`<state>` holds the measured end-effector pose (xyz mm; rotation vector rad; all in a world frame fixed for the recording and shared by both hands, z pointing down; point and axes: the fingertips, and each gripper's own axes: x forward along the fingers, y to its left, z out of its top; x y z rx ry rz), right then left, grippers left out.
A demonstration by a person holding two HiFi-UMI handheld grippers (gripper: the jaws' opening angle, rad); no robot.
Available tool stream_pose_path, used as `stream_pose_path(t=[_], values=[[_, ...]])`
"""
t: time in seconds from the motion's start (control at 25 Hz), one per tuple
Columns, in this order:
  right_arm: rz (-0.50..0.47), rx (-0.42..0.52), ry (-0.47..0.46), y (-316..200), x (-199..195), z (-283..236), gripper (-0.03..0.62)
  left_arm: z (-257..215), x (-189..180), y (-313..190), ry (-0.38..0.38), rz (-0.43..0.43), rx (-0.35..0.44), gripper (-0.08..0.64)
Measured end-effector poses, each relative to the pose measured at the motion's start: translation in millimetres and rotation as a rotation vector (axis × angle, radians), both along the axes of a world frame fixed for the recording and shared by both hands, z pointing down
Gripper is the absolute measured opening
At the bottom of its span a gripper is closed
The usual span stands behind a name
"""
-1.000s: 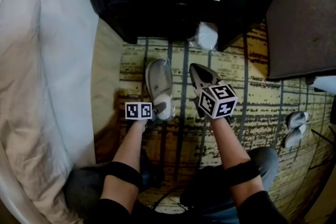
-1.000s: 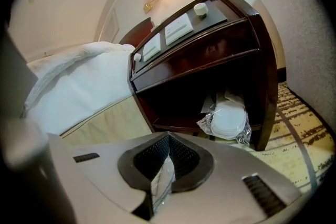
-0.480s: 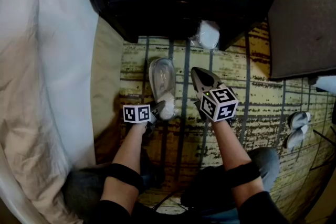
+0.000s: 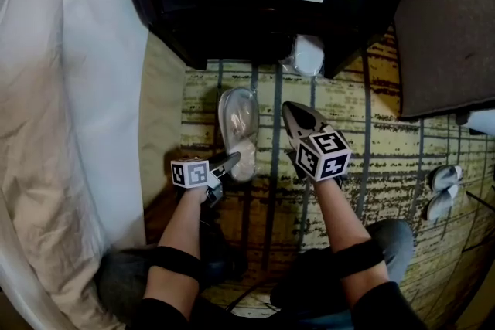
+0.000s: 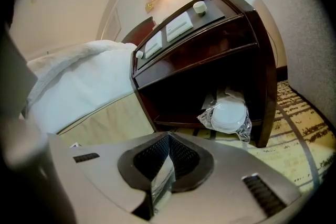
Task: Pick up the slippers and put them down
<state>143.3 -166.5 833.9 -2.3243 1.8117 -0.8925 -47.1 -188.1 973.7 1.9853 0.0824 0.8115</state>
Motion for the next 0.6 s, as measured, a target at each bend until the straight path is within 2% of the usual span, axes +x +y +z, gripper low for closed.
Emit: stream_pose_path(t=[0.12,0.32,0.6], values=[[0.0,0.011,-0.005,-2.4,-1.2,-2.0,0.003,-22.6,8.3,0.8,0.069,0.021,-0.053,0.126],[-0.02,0.014,0.0,-8.7,-10.7,-1.7,0.003,-49.0,18.7,5.6,0.109,0.066,-0.093,0.127],[-0.036,0.034,0.026,-13.9,-12.2,-11.4,0.003,-76.8,43.8,-10.2,0.157,0.09,-0.087,0.127]])
